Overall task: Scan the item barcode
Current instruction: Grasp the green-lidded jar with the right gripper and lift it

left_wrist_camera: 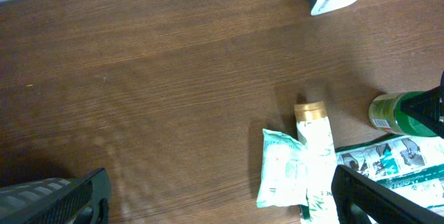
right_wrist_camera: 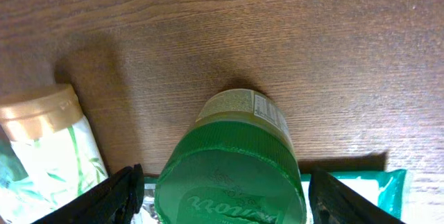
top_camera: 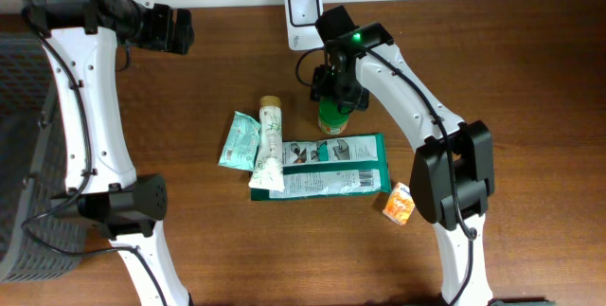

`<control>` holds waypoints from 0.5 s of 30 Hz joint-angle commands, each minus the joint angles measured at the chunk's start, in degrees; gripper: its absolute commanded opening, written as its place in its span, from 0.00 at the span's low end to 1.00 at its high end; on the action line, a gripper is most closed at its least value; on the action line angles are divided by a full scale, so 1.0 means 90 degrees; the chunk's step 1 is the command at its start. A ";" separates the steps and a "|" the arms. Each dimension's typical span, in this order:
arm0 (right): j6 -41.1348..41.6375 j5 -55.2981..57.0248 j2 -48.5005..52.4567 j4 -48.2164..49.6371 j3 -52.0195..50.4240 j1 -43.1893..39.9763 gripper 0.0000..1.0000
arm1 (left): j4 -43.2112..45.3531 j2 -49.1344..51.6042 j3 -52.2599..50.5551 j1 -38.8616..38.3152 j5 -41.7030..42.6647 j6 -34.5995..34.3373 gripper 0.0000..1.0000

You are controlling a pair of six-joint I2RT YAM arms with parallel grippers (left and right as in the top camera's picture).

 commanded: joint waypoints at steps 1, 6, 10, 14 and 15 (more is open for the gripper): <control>0.0068 0.0027 -0.0141 -0.0197 0.0141 -0.0005 0.79 | 0.0010 -0.0036 0.0063 0.0027 0.0044 0.0119 0.99; 0.1841 -0.0379 -0.0141 -0.0306 0.0138 0.0000 1.00 | 0.0010 -0.0036 0.0063 0.0027 0.0044 0.0119 0.99; 0.3305 -0.0357 -0.0138 -0.0304 0.0138 0.0000 0.98 | 0.0010 -0.0036 0.0063 0.0027 0.0044 0.0119 0.99; 0.4204 -0.0143 -0.0080 -0.0296 0.0097 0.0000 0.99 | 0.0010 -0.0036 0.0063 0.0027 0.0044 0.0119 0.99; 0.4201 -0.0083 -0.0080 -0.0287 0.0080 0.0000 1.00 | 0.0010 -0.0036 0.0063 0.0027 0.0044 0.0119 0.99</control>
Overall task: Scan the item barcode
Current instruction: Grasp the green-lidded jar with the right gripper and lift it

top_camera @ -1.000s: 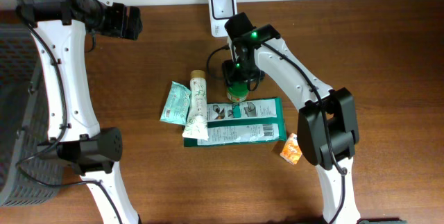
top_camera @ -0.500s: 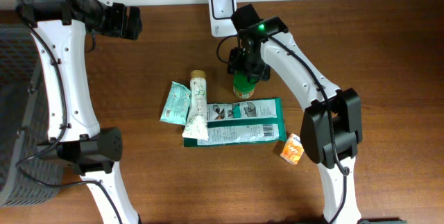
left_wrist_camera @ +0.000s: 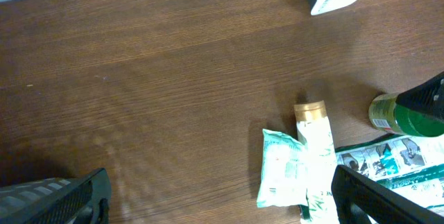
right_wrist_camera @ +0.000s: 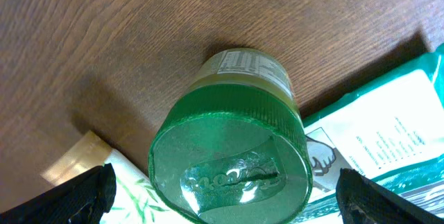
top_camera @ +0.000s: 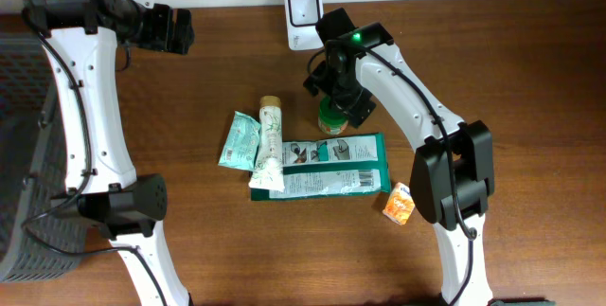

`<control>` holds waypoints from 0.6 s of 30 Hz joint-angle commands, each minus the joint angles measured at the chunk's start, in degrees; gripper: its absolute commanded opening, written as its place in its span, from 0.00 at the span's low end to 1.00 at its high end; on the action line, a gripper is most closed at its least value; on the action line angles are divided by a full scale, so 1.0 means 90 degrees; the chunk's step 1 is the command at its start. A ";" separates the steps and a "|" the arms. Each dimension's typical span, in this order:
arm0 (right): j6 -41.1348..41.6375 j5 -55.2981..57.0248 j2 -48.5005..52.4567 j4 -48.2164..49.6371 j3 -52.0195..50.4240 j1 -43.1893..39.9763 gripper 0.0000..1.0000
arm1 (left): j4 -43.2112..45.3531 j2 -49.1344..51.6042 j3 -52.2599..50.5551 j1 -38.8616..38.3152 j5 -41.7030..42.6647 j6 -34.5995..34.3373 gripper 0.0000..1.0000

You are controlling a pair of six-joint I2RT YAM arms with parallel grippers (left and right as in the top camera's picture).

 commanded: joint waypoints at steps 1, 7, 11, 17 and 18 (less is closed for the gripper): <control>0.0517 0.0362 -0.0080 0.0022 0.0063 0.0000 1.00 | 0.0010 -0.0036 0.0063 0.0027 0.0044 0.0119 0.99; 0.0561 0.0731 -0.0041 0.0408 -0.0313 0.0007 0.95 | 0.0010 -0.0036 0.0063 0.0027 0.0044 0.0119 0.99; 0.0556 0.0729 0.0085 0.0323 -0.0325 0.0017 0.92 | 0.0010 -0.0036 0.0063 0.0027 0.0044 0.0119 0.99; -0.0576 0.0583 0.0095 0.0328 -0.0325 0.0017 0.68 | 0.0010 -0.0036 0.0063 0.0027 0.0044 0.0119 0.99; -0.1003 0.0578 0.0095 0.0308 -0.0325 0.0017 0.68 | 0.0010 -0.0036 0.0063 0.0027 0.0044 0.0119 0.99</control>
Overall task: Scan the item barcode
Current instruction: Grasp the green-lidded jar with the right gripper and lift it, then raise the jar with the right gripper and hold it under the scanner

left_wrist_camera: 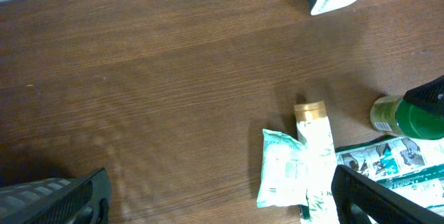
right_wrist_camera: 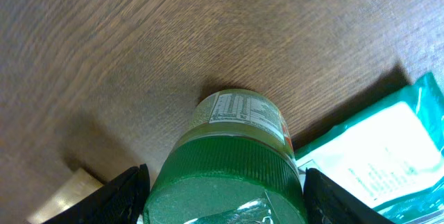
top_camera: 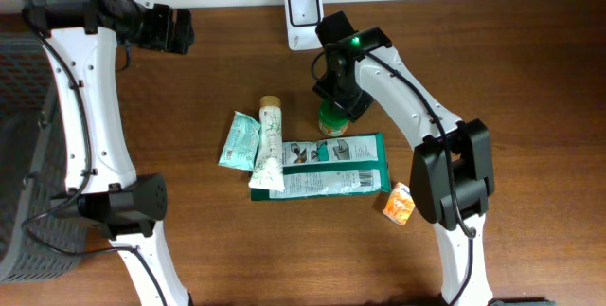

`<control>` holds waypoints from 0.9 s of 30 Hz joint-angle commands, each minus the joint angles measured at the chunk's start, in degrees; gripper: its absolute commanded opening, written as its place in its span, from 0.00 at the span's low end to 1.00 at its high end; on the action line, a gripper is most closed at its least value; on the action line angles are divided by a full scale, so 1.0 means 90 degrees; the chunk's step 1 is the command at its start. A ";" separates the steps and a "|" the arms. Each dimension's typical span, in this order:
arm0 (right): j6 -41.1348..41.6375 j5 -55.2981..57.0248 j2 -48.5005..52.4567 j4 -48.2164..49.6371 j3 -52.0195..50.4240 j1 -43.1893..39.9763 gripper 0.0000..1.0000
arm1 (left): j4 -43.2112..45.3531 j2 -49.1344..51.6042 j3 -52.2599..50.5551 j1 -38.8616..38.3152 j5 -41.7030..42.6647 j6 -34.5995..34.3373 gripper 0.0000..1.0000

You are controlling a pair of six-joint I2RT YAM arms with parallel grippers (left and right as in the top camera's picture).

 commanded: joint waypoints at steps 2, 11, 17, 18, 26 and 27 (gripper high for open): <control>-0.1506 0.0015 0.0095 -0.0044 -0.0068 0.0010 0.68 | 0.0010 -0.0036 0.0063 0.0027 0.0044 0.0119 0.99; -0.5134 -0.0906 0.0080 -0.0391 0.0984 -0.0345 0.85 | 0.0010 -0.0036 0.0063 0.0027 0.0046 0.0119 0.99; -0.2465 -0.1088 0.0129 -0.0809 0.0743 -0.0338 0.98 | 0.0010 -0.0036 0.0063 0.0027 0.0046 0.0119 0.99; -0.2256 -0.1093 0.0129 -0.0624 0.0556 -0.0318 0.98 | 0.0010 -0.0036 0.0063 0.0027 0.0044 0.0119 0.99; -0.1433 -0.1066 0.0129 -0.0138 -0.0051 -0.0299 0.99 | 0.0010 -0.0036 0.0063 0.0027 0.0044 0.0119 0.99; -0.1324 -0.1061 0.0129 -0.0160 -0.0063 -0.0279 0.97 | 0.0010 -0.0036 0.0063 0.0027 0.0044 0.0119 0.99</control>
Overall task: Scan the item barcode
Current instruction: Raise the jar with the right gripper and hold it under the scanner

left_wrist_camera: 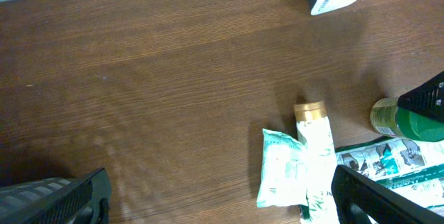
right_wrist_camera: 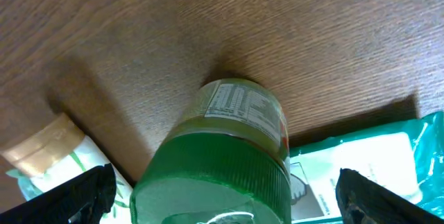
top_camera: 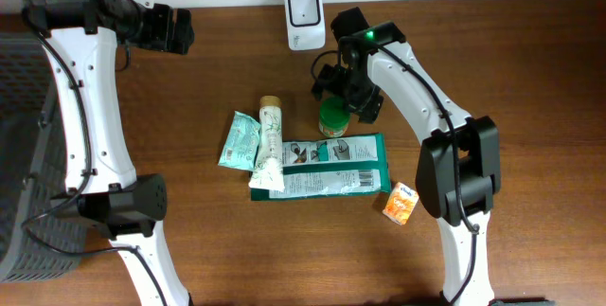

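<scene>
A jar with a green lid stands upright on the table, just behind the green pack. My right gripper hangs over it, open. In the right wrist view the lid fills the bottom middle, and the two fingers stand well clear of it on both sides. The jar's printed label faces the camera. The white scanner stands at the table's back edge, also seen in the left wrist view as the scanner. My left gripper is open, high at the back left, holding nothing.
In front of the jar lie a flat green wipes pack, a white tube with a gold cap and a mint pouch. An orange sachet lies at the front right. A dark mesh basket stands beyond the table's left edge.
My right gripper's fingers stand wider apart than before, and the wrist has turned and shifted a little to the right over the jar. The jar and my left arm are where they were.
My right fingers first stood close beside the green lid. Then they were wide apart with the wrist turned, then close beside the lid again, and now wide apart. The jar has stayed upright in one spot. My left arm has kept still.
</scene>
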`<control>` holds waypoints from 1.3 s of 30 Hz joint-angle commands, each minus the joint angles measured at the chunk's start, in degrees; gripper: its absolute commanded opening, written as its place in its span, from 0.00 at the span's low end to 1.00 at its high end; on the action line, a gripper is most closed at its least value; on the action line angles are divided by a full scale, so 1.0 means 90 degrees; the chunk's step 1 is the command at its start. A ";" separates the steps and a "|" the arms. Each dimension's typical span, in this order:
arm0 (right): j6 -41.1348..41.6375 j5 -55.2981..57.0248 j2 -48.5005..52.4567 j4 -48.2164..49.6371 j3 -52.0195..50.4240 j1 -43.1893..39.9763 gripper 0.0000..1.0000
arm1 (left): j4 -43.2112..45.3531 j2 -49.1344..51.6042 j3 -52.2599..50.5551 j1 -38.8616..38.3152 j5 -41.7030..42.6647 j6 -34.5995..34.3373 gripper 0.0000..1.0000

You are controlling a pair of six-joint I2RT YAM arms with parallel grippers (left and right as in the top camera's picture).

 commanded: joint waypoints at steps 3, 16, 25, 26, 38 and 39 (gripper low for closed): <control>0.0784 0.0051 0.0080 0.0061 -0.0291 0.0170 0.92 | 0.0010 -0.0036 0.0063 0.0027 0.0046 0.0119 0.99; 0.0202 -0.0367 0.0078 0.0466 -0.0661 0.0160 0.79 | 0.0010 -0.0036 0.0063 0.0027 0.0046 0.0119 0.99; -0.0483 0.0066 0.0066 0.0287 -0.0248 0.0148 0.67 | 0.0010 -0.0036 0.0063 0.0027 0.0046 0.0119 0.99; -0.0495 0.0250 0.0066 0.0381 -0.0248 0.0148 0.67 | 0.0010 -0.0036 0.0063 0.0027 0.0046 0.0119 0.99; -0.4660 0.0828 0.0066 0.0340 -0.0240 0.0160 0.71 | 0.0010 -0.0036 0.0063 0.0027 0.0046 0.0119 0.99; -0.4537 0.0787 0.0066 0.0308 -0.0216 0.0160 0.73 | 0.0010 -0.0036 0.0063 0.0027 0.0046 0.0119 0.99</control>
